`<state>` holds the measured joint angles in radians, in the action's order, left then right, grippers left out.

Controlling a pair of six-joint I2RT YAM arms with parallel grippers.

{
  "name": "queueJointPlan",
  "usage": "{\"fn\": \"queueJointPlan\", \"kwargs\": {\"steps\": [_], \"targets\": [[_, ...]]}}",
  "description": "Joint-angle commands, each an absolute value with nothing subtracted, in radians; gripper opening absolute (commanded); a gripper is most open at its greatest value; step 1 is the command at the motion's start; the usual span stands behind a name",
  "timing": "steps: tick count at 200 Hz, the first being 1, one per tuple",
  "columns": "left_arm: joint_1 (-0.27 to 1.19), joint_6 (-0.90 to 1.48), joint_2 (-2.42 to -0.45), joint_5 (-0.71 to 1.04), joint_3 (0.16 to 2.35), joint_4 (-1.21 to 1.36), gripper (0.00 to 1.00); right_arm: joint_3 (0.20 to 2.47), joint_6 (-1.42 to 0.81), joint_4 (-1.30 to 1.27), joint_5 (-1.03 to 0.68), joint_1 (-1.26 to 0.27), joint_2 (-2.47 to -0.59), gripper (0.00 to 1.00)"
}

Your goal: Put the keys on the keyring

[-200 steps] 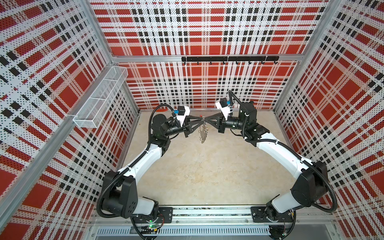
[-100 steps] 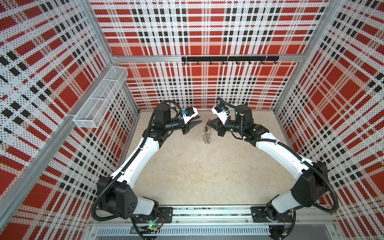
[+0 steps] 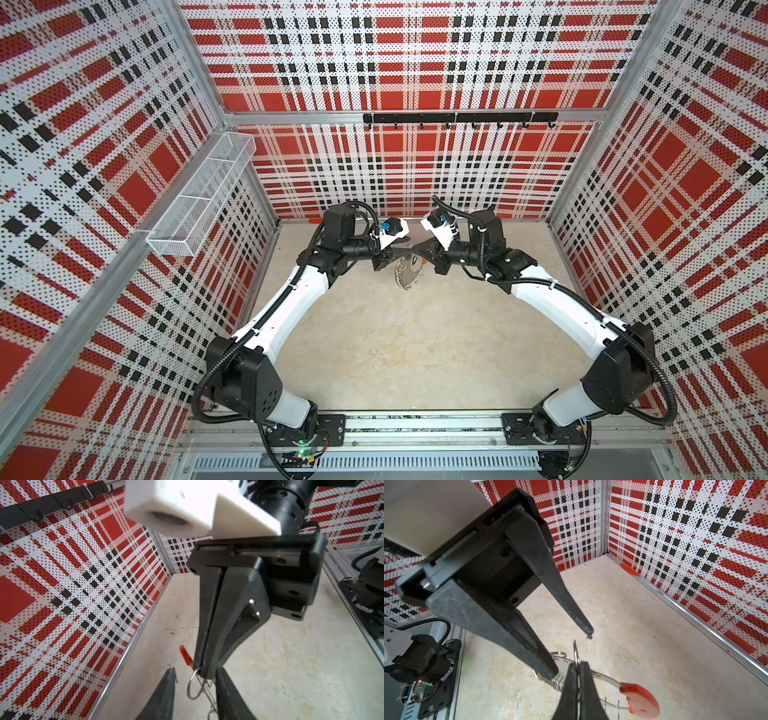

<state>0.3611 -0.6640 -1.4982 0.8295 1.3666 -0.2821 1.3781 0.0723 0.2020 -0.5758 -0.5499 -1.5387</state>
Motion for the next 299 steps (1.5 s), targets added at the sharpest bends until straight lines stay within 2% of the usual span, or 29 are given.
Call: {"fn": "queueJointPlan", "kwargs": {"steps": [1, 39, 63, 110, 146, 186, 206, 250, 267, 276, 299], "targets": [[0.365, -0.680, -1.514, 0.838, 1.400, -0.311, 0.35, 1.402, 0.101, 0.198, -0.601, -0.561, -1.508, 0.00], [0.365, -0.683, -1.515, 0.838, 1.410, -0.331, 0.30, 1.402, 0.097, 0.194, -0.606, -0.561, -1.506, 0.00], [0.365, -0.684, -1.517, 0.836, 1.411, -0.341, 0.23, 1.405, 0.098, 0.193, -0.609, -0.561, -1.504, 0.00], [0.365, -0.682, -1.523, 0.833, 1.417, -0.354, 0.19, 1.405, 0.095, 0.193, -0.612, -0.562, -1.494, 0.00], [0.365, -0.681, -1.529, 0.832, 1.422, -0.363, 0.11, 1.408, 0.094, 0.193, -0.615, -0.562, -1.494, 0.00], [0.365, -0.680, -1.531, 0.827, 1.427, -0.374, 0.08, 1.413, 0.093, 0.193, -0.619, -0.562, -1.497, 0.00], [0.365, -0.680, -1.532, 0.833, 1.427, -0.380, 0.00, 1.415, 0.092, 0.192, -0.620, -0.563, -1.497, 0.00], [0.358, -0.631, -1.526, 0.873, 1.425, -0.358, 0.00, 1.416, 0.041, 0.176, -0.633, -0.562, -1.501, 0.00], [0.345, -0.555, -1.518, 0.883, 1.405, -0.292, 0.00, 1.412, 0.017, 0.169, -0.654, -0.555, -1.506, 0.05], [0.340, -0.514, -1.511, 0.885, 1.393, -0.253, 0.00, 1.405, -0.003, 0.156, -0.673, -0.547, -1.506, 0.13], [0.331, -0.422, -1.486, 0.906, 1.348, -0.142, 0.00, 1.362, -0.085, 0.076, -0.741, -0.510, -1.491, 0.24]]}}
